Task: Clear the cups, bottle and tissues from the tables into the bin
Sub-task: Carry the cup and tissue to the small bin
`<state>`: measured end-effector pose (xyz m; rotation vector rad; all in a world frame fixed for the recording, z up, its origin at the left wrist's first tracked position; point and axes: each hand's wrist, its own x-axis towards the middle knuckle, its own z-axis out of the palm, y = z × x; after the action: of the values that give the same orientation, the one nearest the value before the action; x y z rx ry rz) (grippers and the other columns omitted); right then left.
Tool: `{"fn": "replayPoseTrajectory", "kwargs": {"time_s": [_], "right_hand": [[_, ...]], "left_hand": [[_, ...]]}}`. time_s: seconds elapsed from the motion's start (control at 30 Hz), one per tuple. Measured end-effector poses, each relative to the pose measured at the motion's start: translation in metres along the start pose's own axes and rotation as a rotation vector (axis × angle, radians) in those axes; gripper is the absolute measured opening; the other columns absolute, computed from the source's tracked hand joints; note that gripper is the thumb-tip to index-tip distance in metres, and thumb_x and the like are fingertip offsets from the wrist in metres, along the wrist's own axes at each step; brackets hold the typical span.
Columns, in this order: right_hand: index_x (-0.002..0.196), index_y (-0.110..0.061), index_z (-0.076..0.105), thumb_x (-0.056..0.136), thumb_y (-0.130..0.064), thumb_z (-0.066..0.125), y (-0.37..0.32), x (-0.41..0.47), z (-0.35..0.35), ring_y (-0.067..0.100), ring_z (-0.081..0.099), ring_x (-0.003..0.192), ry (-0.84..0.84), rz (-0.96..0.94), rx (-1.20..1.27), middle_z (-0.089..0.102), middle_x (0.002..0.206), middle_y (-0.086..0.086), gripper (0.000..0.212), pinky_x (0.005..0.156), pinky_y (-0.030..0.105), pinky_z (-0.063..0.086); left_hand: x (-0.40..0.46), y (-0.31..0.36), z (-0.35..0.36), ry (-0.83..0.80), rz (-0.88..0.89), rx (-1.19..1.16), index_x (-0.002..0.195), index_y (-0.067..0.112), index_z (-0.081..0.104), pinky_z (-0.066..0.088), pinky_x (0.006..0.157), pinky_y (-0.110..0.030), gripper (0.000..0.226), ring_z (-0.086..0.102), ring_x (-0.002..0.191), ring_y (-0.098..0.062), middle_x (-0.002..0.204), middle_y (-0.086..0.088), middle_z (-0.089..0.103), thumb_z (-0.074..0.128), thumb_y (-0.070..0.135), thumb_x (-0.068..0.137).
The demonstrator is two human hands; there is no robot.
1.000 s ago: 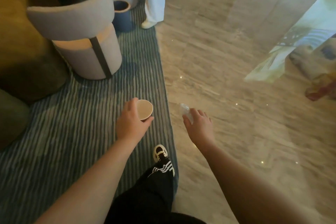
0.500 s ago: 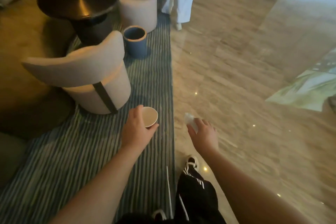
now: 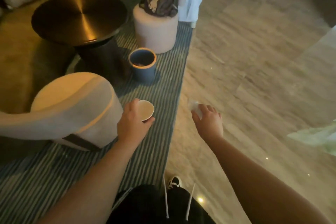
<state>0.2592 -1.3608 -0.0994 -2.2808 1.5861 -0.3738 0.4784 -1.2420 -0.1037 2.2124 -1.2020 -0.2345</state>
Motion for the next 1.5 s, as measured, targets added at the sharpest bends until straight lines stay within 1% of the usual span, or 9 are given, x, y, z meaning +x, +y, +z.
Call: {"fn": "replayPoseTrajectory", "kwargs": {"time_s": [0.2,0.43,0.63,0.73,0.93,1.17,1.27,1.4,1.5], "right_hand": [[0.121,-0.018,0.057,0.094,-0.041,0.048,-0.011,0.142,0.010,0.025,0.053,0.111,-0.098,-0.096,0.034,0.062,0.117,0.004,0.037,0.097,0.040,0.036],[0.121,-0.015,0.056,0.096,-0.040,0.045,-0.038,0.345,0.063,0.028,0.051,0.111,-0.197,-0.242,-0.061,0.060,0.117,0.008,0.037,0.096,0.041,0.033],[0.099,-0.016,0.061,0.095,-0.043,0.046,-0.097,0.551,0.107,0.029,0.057,0.100,-0.253,-0.343,-0.114,0.065,0.102,0.008,0.031,0.087,0.040,0.043],[0.097,-0.012,0.061,0.094,-0.040,0.049,-0.125,0.626,0.122,0.032,0.057,0.098,-0.311,-0.373,-0.164,0.064,0.098,0.011,0.030,0.083,0.042,0.043],[0.103,-0.013,0.062,0.094,-0.040,0.050,-0.163,0.720,0.147,0.029,0.056,0.100,-0.421,-0.432,-0.135,0.064,0.102,0.010,0.031,0.088,0.041,0.043],[0.112,-0.019,0.060,0.092,-0.043,0.048,-0.175,0.816,0.222,0.024,0.052,0.105,-0.635,-0.548,-0.161,0.061,0.110,0.005,0.033,0.091,0.039,0.038],[0.101,-0.023,0.057,0.089,-0.052,0.040,-0.177,0.852,0.263,0.021,0.051,0.100,-0.765,-0.564,-0.161,0.059,0.106,0.003,0.036,0.089,0.040,0.041],[0.105,-0.012,0.062,0.092,-0.040,0.052,-0.174,0.892,0.323,0.027,0.057,0.097,-0.789,-0.855,-0.236,0.063,0.103,0.008,0.032,0.085,0.039,0.045],[0.111,-0.011,0.061,0.090,-0.041,0.058,-0.174,0.907,0.370,0.024,0.056,0.098,-0.782,-0.850,-0.214,0.063,0.105,0.008,0.037,0.087,0.036,0.043]], "left_hand": [[0.118,0.013,0.030,0.052,-0.124,0.052,0.122,0.020,0.038,0.039,0.060,-0.032,0.074,0.055,0.096,-0.030,0.117,-0.007,0.048,0.079,0.045,0.066],[0.282,-0.019,0.080,0.120,-0.221,0.027,0.122,0.023,0.036,0.039,0.064,-0.032,0.075,0.055,0.097,-0.030,0.116,-0.006,0.047,0.081,0.042,0.065],[0.450,-0.052,0.115,0.083,-0.409,-0.021,0.129,0.022,0.035,0.050,0.074,-0.041,0.078,0.052,0.107,-0.028,0.124,-0.003,0.043,0.079,0.043,0.067],[0.516,-0.057,0.121,0.099,-0.500,-0.021,0.127,0.025,0.035,0.049,0.072,-0.040,0.077,0.053,0.107,-0.026,0.123,-0.001,0.042,0.079,0.043,0.067],[0.599,-0.067,0.130,0.082,-0.600,-0.049,0.127,0.024,0.035,0.044,0.067,-0.033,0.077,0.055,0.104,-0.025,0.123,0.001,0.042,0.080,0.043,0.067],[0.670,-0.082,0.182,0.146,-0.772,-0.134,0.127,0.025,0.037,0.048,0.066,-0.036,0.077,0.054,0.100,-0.024,0.122,0.001,0.041,0.081,0.038,0.066],[0.697,-0.100,0.221,0.181,-0.879,-0.182,0.127,0.023,0.038,0.046,0.063,-0.032,0.074,0.053,0.096,-0.022,0.119,-0.002,0.040,0.079,0.036,0.066],[0.719,-0.128,0.285,0.230,-0.943,-0.168,0.128,0.011,0.044,0.043,0.070,-0.026,0.076,0.052,0.099,-0.025,0.115,-0.011,0.048,0.084,0.023,0.064],[0.726,-0.147,0.326,0.263,-1.041,-0.203,0.133,0.010,0.042,0.045,0.077,-0.031,0.086,0.053,0.104,-0.028,0.119,-0.014,0.049,0.087,0.022,0.060]]}}
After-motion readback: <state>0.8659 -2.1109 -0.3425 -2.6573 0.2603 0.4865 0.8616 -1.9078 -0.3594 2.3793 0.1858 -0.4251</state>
